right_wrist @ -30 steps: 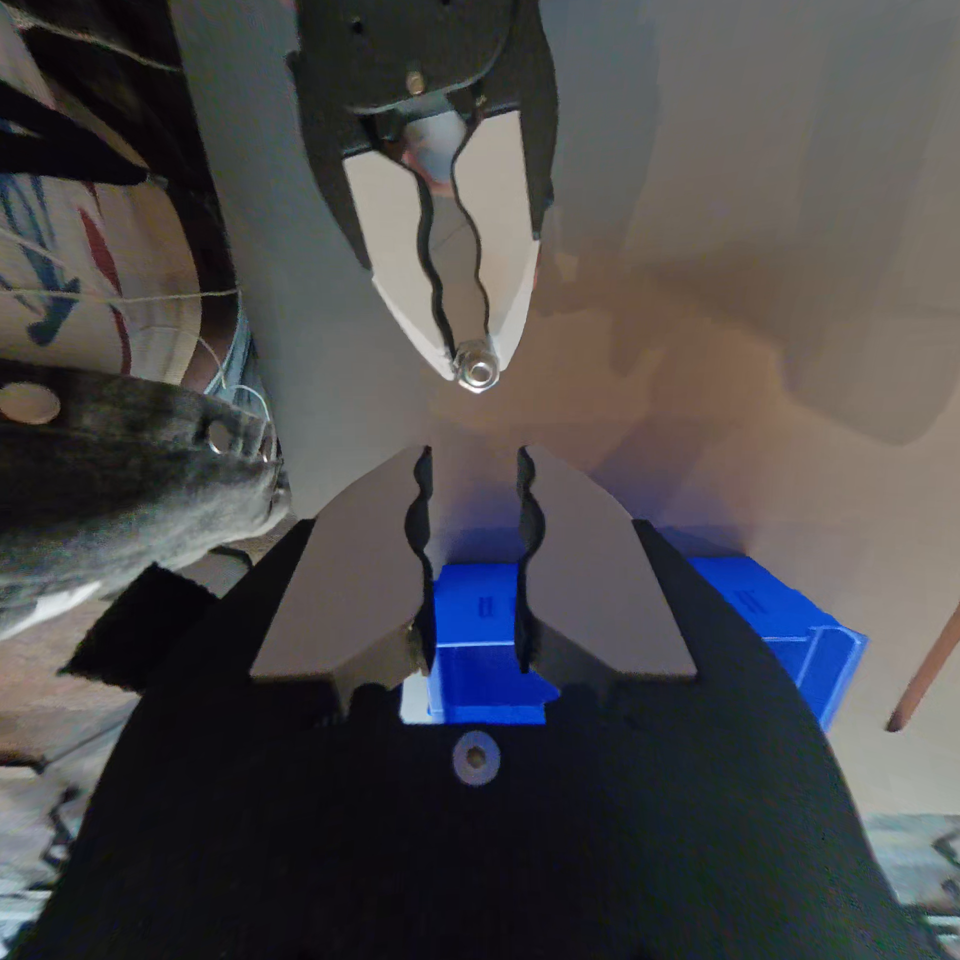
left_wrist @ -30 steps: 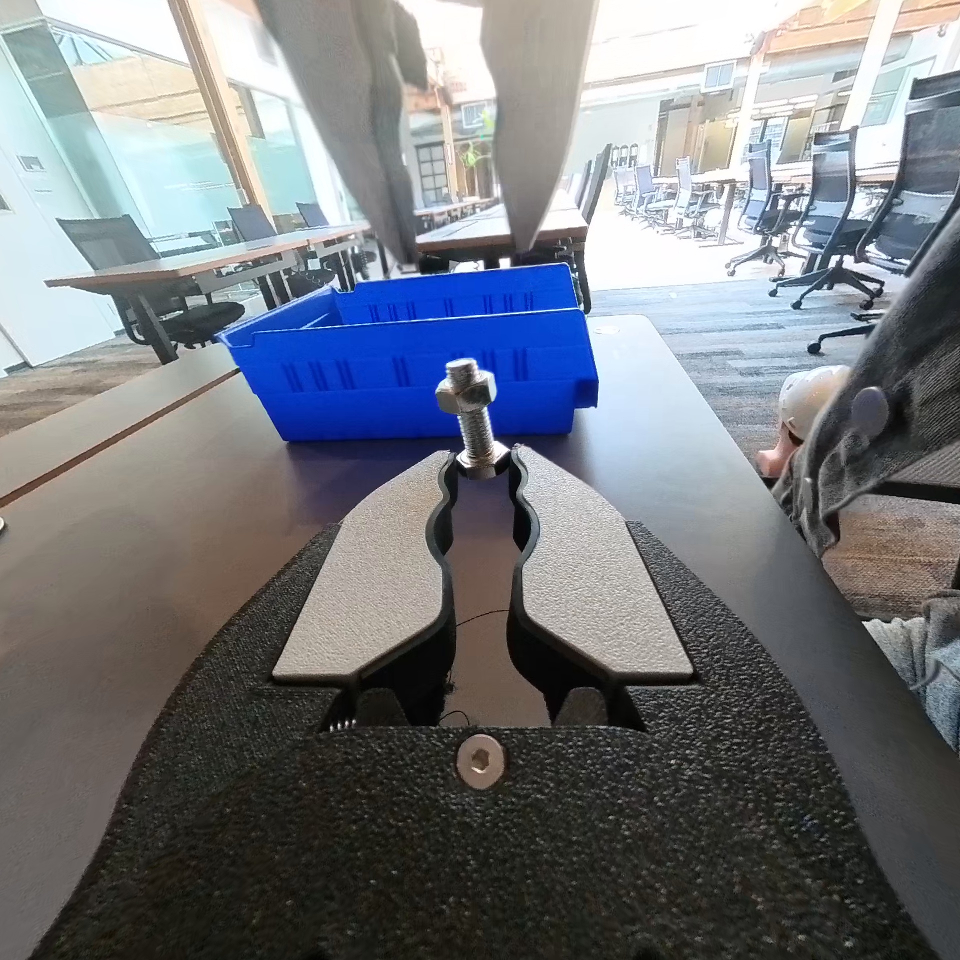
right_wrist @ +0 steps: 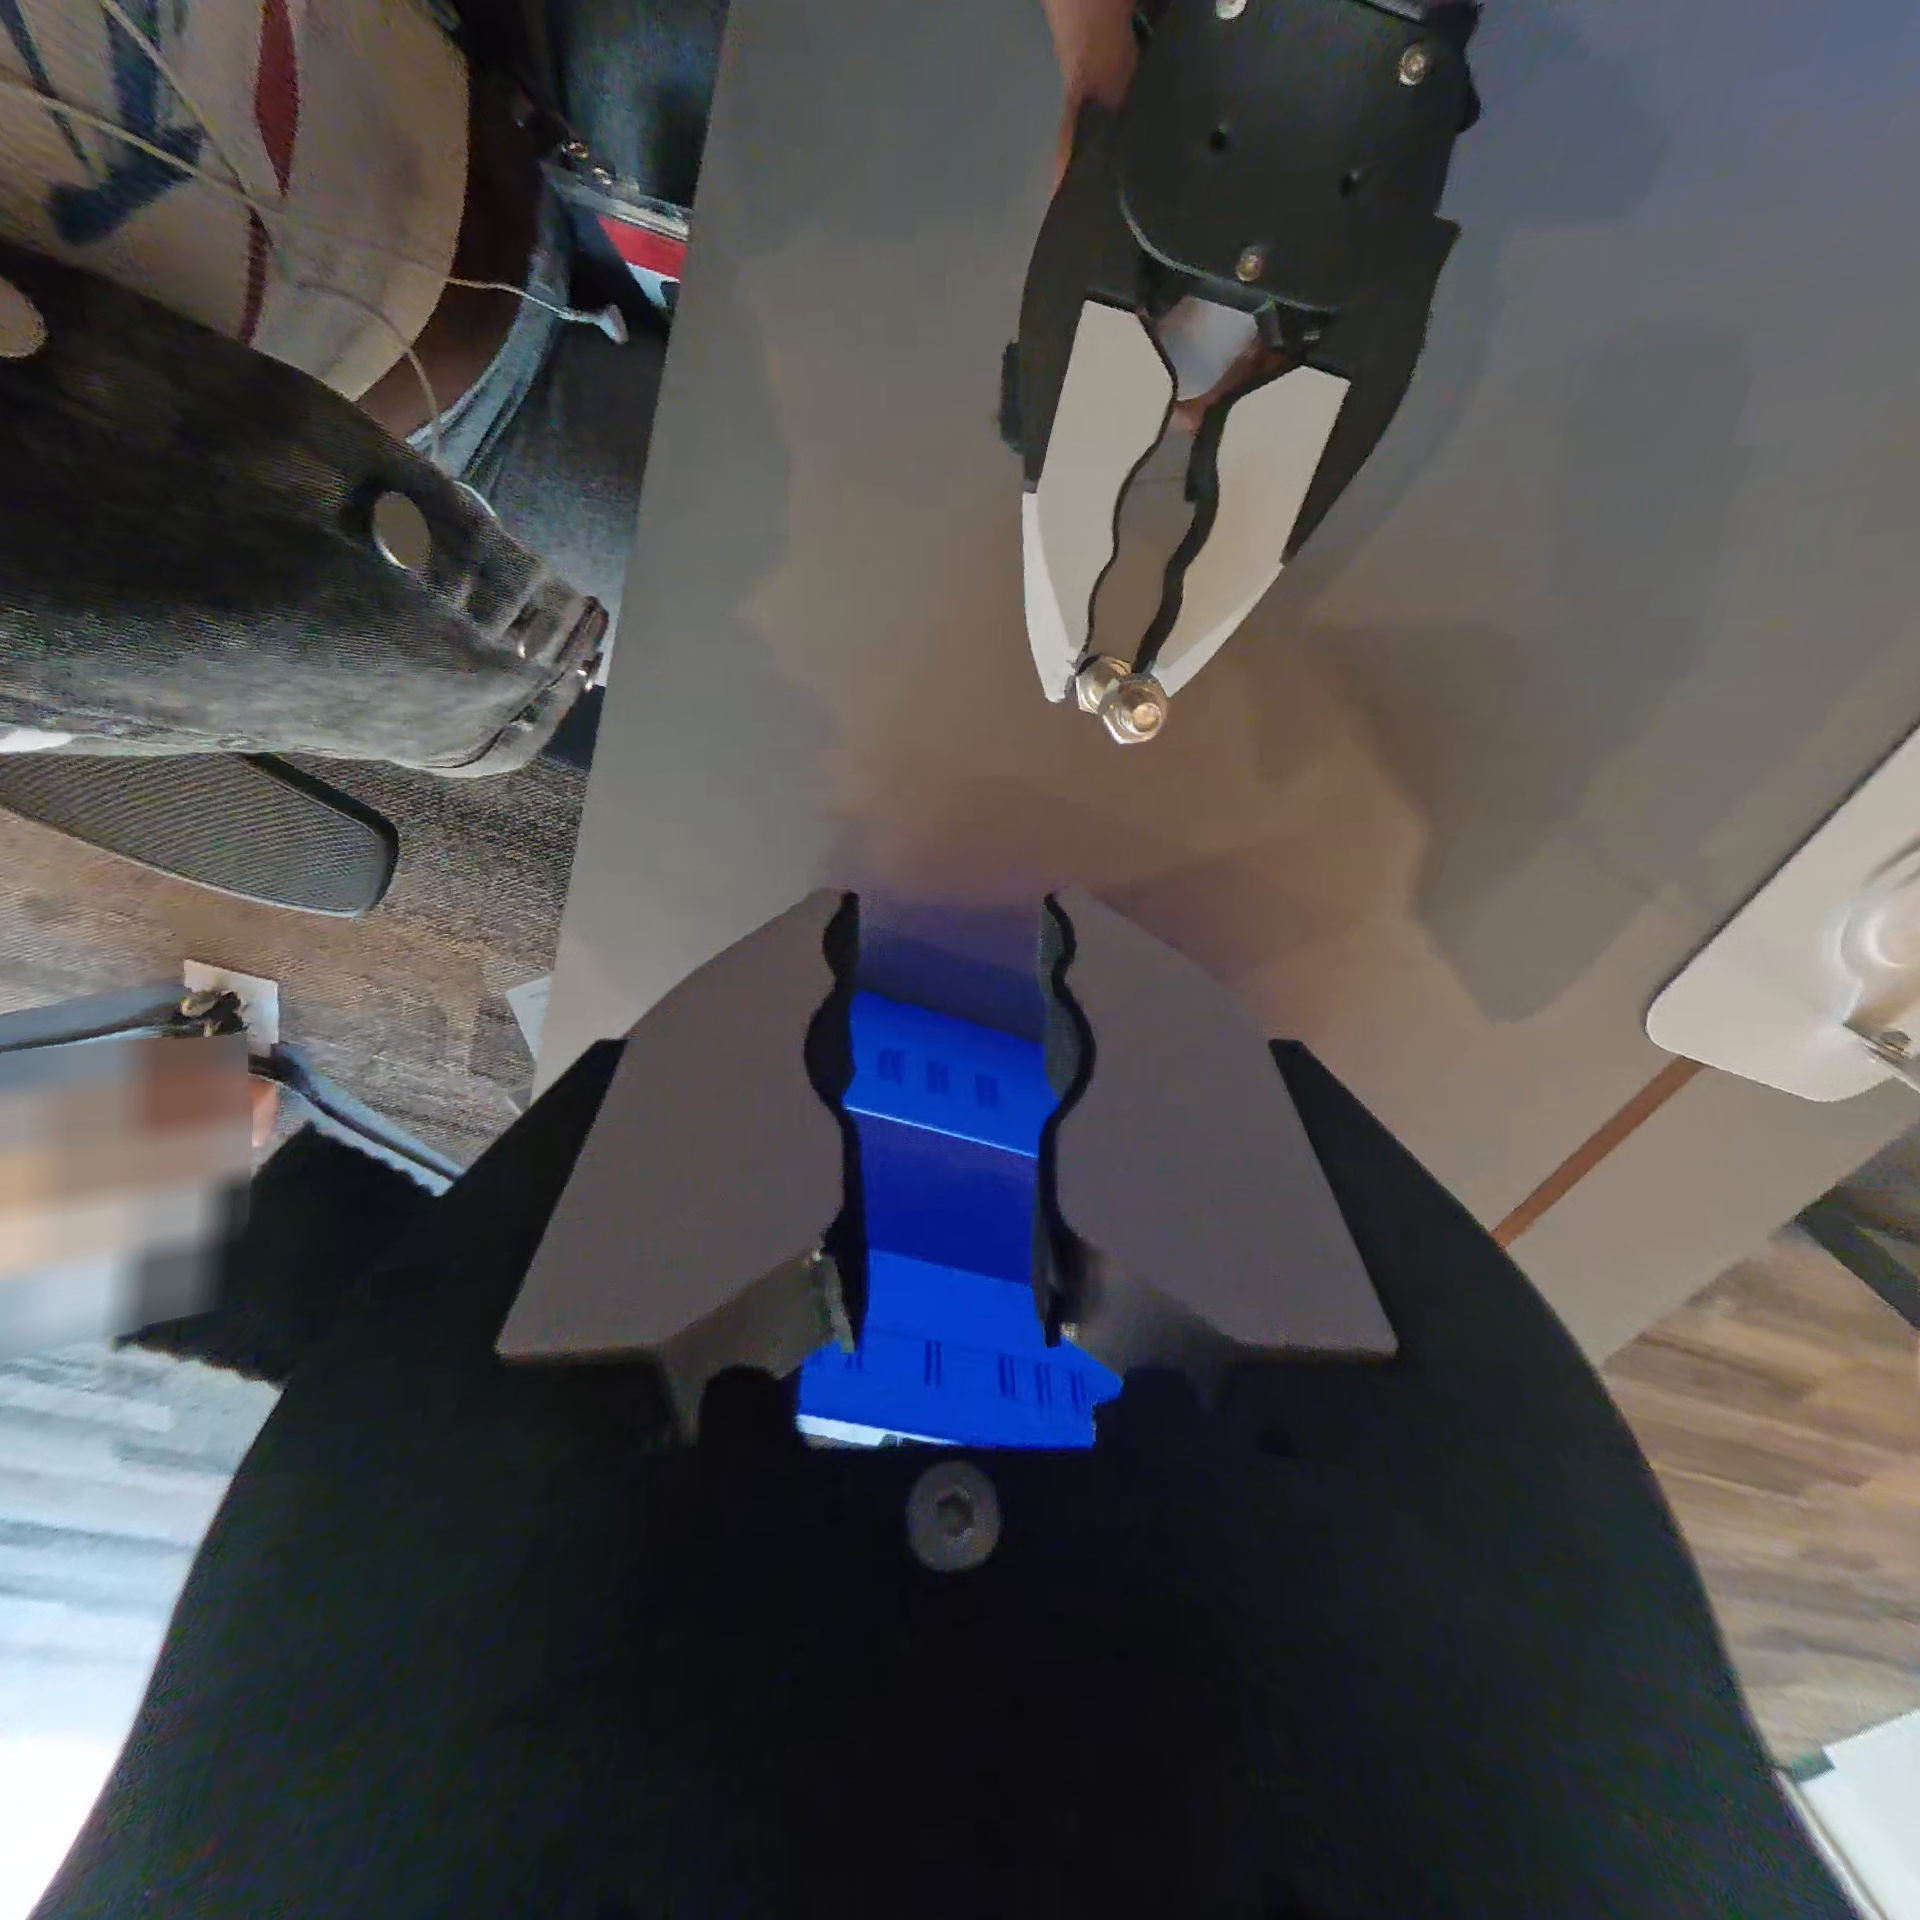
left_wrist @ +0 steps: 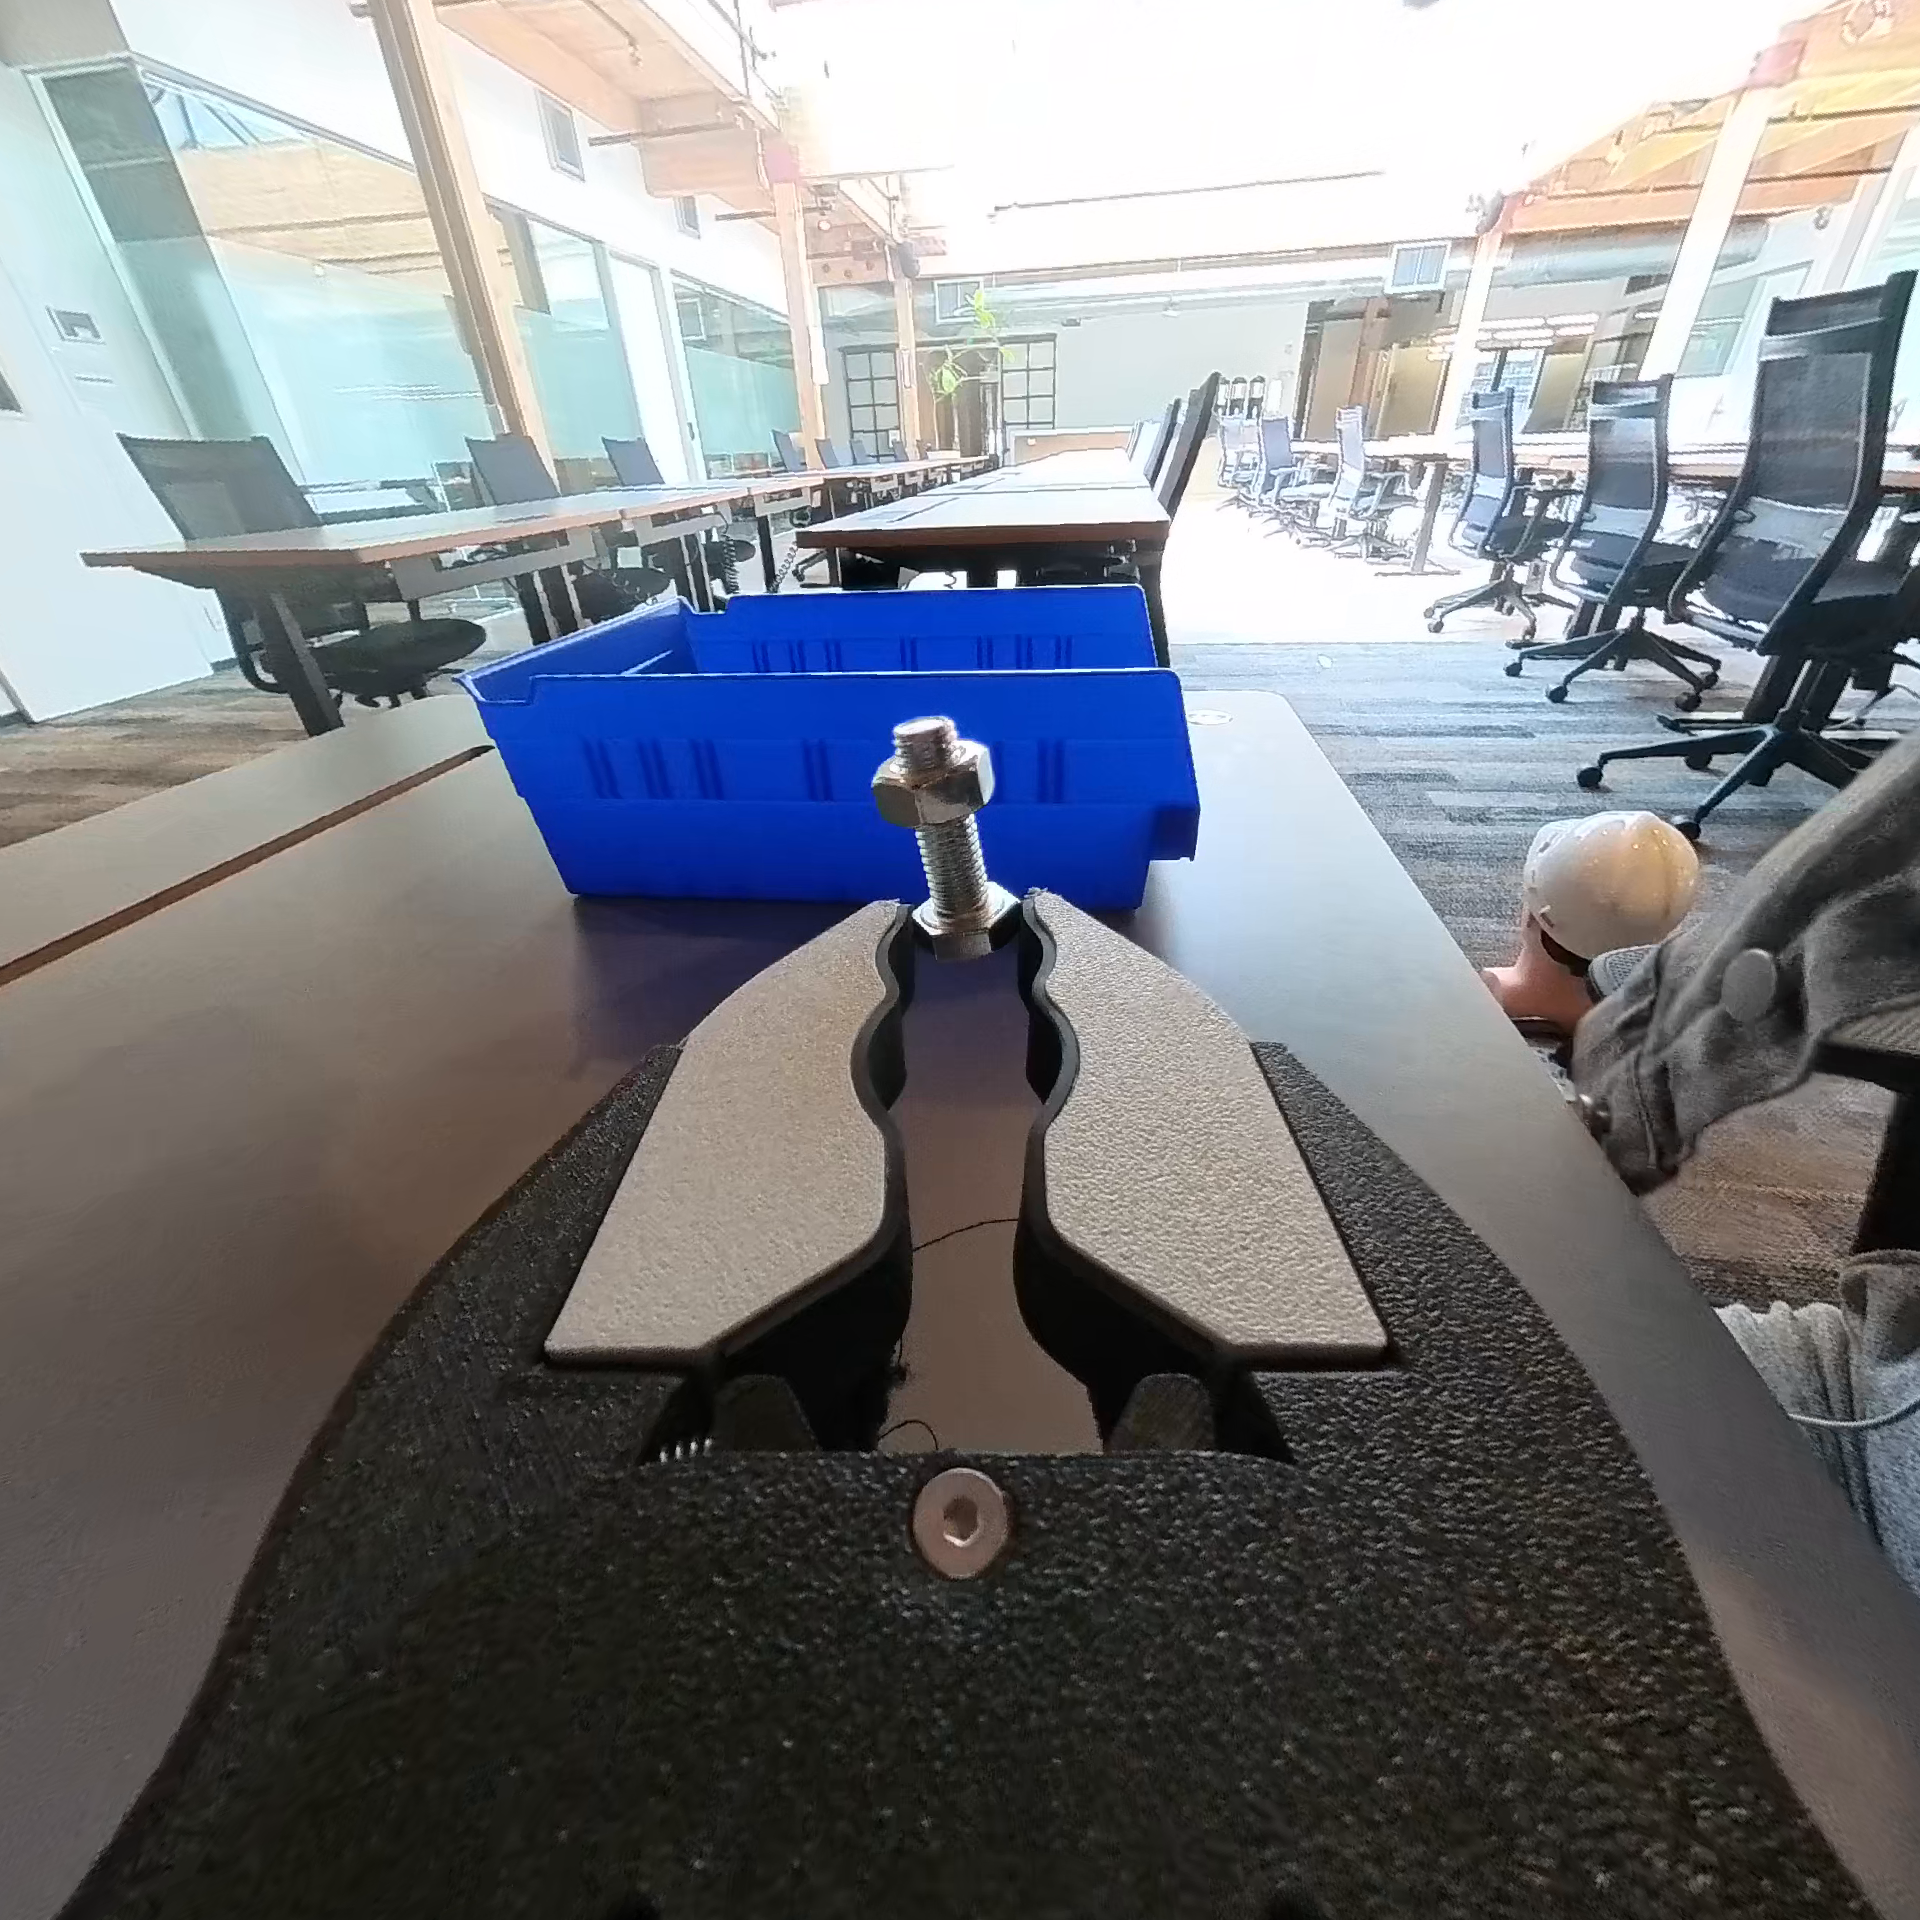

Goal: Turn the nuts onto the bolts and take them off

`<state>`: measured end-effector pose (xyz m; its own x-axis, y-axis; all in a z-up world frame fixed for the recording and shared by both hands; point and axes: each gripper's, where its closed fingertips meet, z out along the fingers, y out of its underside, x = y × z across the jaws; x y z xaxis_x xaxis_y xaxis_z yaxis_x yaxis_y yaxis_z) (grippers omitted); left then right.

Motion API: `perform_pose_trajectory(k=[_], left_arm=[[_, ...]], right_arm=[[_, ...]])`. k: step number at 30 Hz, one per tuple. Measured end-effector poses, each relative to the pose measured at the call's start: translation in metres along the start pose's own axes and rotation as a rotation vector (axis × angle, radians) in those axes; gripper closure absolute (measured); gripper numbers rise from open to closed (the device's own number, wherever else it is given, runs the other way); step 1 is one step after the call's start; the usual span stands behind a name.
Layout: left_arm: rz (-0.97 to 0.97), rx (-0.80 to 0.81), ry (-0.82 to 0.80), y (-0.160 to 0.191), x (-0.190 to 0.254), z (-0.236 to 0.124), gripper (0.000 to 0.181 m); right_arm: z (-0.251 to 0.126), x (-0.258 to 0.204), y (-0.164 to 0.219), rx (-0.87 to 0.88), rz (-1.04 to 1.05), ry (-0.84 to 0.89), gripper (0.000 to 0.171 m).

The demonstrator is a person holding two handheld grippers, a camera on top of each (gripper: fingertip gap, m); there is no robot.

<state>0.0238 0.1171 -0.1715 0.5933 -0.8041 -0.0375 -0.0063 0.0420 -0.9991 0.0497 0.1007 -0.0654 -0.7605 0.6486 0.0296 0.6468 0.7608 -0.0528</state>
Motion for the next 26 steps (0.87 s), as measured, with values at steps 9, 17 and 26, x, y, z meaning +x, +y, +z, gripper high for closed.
perform_pose_trajectory(k=[9,17,26], left_arm=[[0.013,-0.010,0.008,0.001,0.002,0.001,0.163],[0.015,-0.011,0.008,0.002,0.002,0.001,0.163],[0.013,-0.011,0.009,0.001,0.002,0.001,0.163]], right_arm=[[-0.003,-0.001,0.009,-0.014,0.012,0.040,0.139],[-0.011,0.001,0.009,-0.007,0.019,0.071,0.138],[-0.012,0.000,0.012,0.001,0.023,0.078,0.139]])
